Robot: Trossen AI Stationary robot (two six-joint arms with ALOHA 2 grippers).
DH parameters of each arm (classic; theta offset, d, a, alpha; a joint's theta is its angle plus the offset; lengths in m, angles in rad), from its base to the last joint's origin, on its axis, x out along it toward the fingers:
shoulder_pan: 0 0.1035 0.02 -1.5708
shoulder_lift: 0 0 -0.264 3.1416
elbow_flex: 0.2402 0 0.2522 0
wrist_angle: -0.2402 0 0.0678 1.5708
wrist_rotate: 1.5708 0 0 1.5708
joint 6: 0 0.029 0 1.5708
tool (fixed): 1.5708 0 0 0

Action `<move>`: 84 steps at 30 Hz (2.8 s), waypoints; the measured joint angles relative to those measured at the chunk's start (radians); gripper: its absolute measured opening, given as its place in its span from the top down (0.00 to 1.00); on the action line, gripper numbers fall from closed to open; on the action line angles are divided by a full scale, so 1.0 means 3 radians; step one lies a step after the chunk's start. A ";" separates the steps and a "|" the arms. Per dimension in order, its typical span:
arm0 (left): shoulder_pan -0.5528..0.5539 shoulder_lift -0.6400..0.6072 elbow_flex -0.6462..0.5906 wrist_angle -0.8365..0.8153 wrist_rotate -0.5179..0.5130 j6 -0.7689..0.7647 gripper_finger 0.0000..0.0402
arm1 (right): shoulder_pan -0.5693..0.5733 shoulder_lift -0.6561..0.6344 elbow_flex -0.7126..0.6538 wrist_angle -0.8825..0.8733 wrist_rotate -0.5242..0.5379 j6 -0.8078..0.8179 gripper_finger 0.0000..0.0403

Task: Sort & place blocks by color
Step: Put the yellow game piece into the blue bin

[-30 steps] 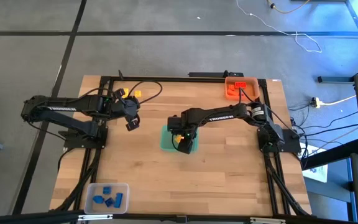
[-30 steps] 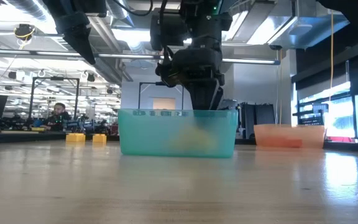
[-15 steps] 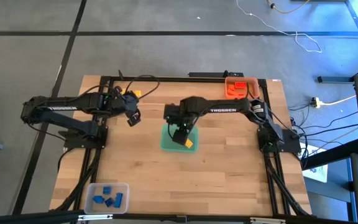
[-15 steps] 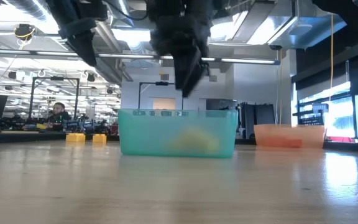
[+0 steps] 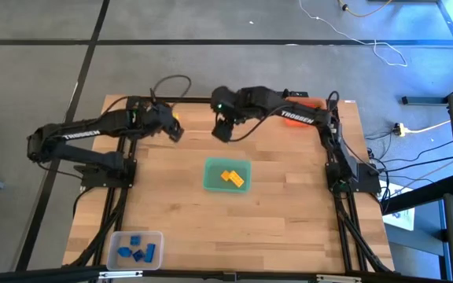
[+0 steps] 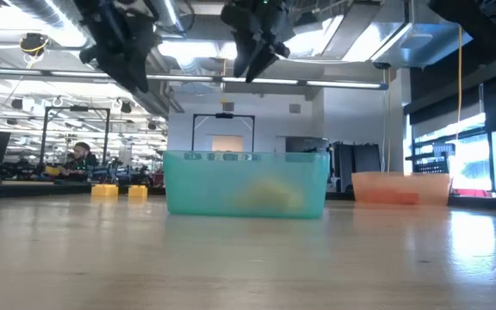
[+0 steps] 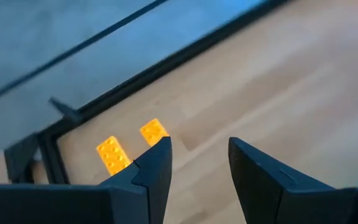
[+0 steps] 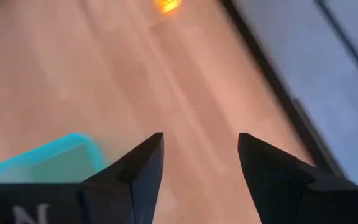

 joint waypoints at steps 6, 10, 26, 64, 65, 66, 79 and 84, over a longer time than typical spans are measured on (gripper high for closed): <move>0.0791 0.0103 0.0000 0.0220 0.0559 -0.0129 0.63 | -0.0208 -0.0041 0.0020 -0.0041 0.0059 -0.0108 0.49; 0.1279 0.0293 0.0003 0.0302 0.1147 -0.0132 0.63 | -0.0312 -0.0041 0.0020 -0.0055 0.0057 -0.0274 0.49; 0.1846 0.1386 0.0002 0.0434 0.1656 -0.0565 0.63 | -0.0504 -0.0041 0.0020 -0.0051 0.0045 -0.0610 0.49; 0.1835 0.2169 0.0006 0.0918 0.2047 -0.0742 0.63 | -0.0509 -0.0040 0.0019 -0.0029 0.0045 -0.0621 0.49; 0.1828 0.2176 -0.0002 0.0900 0.2114 -0.0742 0.63 | -0.0509 -0.0040 0.0019 -0.0029 0.0045 -0.0621 0.49; 0.1820 0.2181 -0.0006 0.0883 0.2147 -0.0742 0.63 | -0.0509 -0.0040 0.0019 -0.0029 0.0045 -0.0621 0.49; 0.1589 0.2030 0.0261 0.0857 0.2003 -0.0292 0.63 | -0.0509 -0.0040 0.0019 -0.0030 0.0045 -0.0622 0.49; 0.1574 0.2017 0.0597 0.0824 0.1944 0.0000 0.63 | -0.0509 -0.0040 0.0019 -0.0024 0.0046 -0.0622 0.49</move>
